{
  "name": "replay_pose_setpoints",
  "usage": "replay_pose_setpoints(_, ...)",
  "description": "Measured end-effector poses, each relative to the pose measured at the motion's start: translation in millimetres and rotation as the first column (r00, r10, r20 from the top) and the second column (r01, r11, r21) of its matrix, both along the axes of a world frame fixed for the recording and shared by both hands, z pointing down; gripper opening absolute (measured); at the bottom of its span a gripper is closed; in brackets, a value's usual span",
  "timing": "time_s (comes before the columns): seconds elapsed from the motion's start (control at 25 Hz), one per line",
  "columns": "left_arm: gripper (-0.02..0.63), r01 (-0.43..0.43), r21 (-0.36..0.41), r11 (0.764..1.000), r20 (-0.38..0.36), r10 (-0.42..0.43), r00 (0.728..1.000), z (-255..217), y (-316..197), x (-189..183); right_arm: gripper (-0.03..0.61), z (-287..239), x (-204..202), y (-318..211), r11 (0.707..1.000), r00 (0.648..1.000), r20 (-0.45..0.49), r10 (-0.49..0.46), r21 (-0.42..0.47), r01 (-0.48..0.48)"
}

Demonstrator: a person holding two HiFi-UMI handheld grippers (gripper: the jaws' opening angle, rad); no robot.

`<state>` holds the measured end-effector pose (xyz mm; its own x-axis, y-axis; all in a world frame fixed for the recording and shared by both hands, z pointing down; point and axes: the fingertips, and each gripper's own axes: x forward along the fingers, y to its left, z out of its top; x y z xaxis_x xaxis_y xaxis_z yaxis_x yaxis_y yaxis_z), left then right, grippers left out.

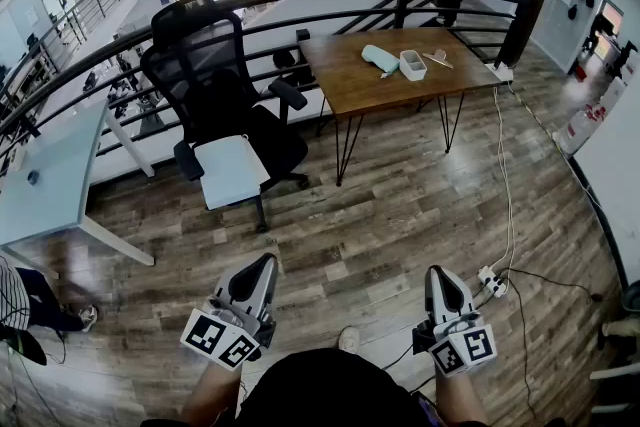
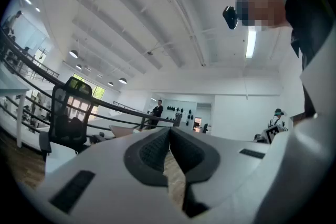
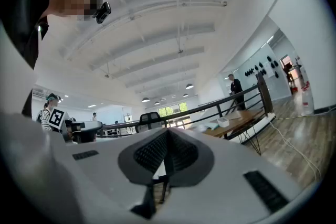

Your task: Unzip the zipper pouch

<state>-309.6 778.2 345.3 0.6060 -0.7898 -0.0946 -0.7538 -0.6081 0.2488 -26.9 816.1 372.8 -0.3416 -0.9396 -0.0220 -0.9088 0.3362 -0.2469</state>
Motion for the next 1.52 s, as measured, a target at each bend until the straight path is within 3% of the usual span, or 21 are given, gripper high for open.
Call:
replay_pose_setpoints(0.48, 0.014, 0.001, -0.002, 1.000, -0.007, -0.001, 1.000, 1.2, -24.7, 21.3, -0.008, -1.7, 9.4, -22.6, 1.000, 0.999, -0.030, -0.027, 0.005, 0.028)
replay_pose_setpoints(0.76, 0.015, 0.030, 0.044, 0.999, -0.004, -0.030, 1.000, -6.6, -37.8, 32.8, -0.005, -6.5, 5.0, -28.8, 0.996, 0.980, -0.191, -0.050, 0.056, 0.062)
replay_pose_setpoints(0.88, 0.017, 0.054, 0.043, 0.998, 0.009, -0.054, 0.998, -9.2, -45.6, 43.2, -0.004, -6.0, 14.3, -35.1, 0.996, 0.976, -0.215, -0.044, 0.065, 0.059)
replay_pose_setpoints(0.96, 0.017, 0.069, 0.047, 0.997, 0.023, -0.070, 0.997, -10.0, -51.3, 52.5, 0.014, -5.6, 23.5, -39.7, 0.996, 0.977, -0.206, -0.048, 0.065, 0.063)
replay_pose_setpoints(1.04, 0.022, 0.084, 0.055, 0.995, 0.031, -0.086, 0.996, -11.3, -55.5, 61.8, 0.081, -6.3, 34.6, -41.7, 0.996, 0.981, -0.186, -0.050, 0.066, 0.063)
replay_pose_setpoints(1.12, 0.097, 0.087, 0.055, 0.995, 0.029, -0.089, 0.996, -11.8, -57.9, 71.3, 0.124, -6.5, 46.4, -42.0, 0.996, 0.983, -0.178, -0.044, 0.067, 0.057)
replay_pose_setpoints(1.24, 0.137, 0.088, 0.052, 0.995, 0.039, -0.090, 0.995, -9.3, -61.0, 82.6, 0.143, -4.0, 62.2, -44.1, 0.998, 0.985, -0.169, -0.025, 0.058, 0.035)
replay_pose_setpoints(1.52, 0.140, 0.090, 0.008, 0.996, 0.045, -0.091, 0.995, 6.1, -71.9, 88.9, 0.147, -0.2, 69.0, -63.3, 0.998, 0.995, -0.101, -0.027, 0.045, 0.032)
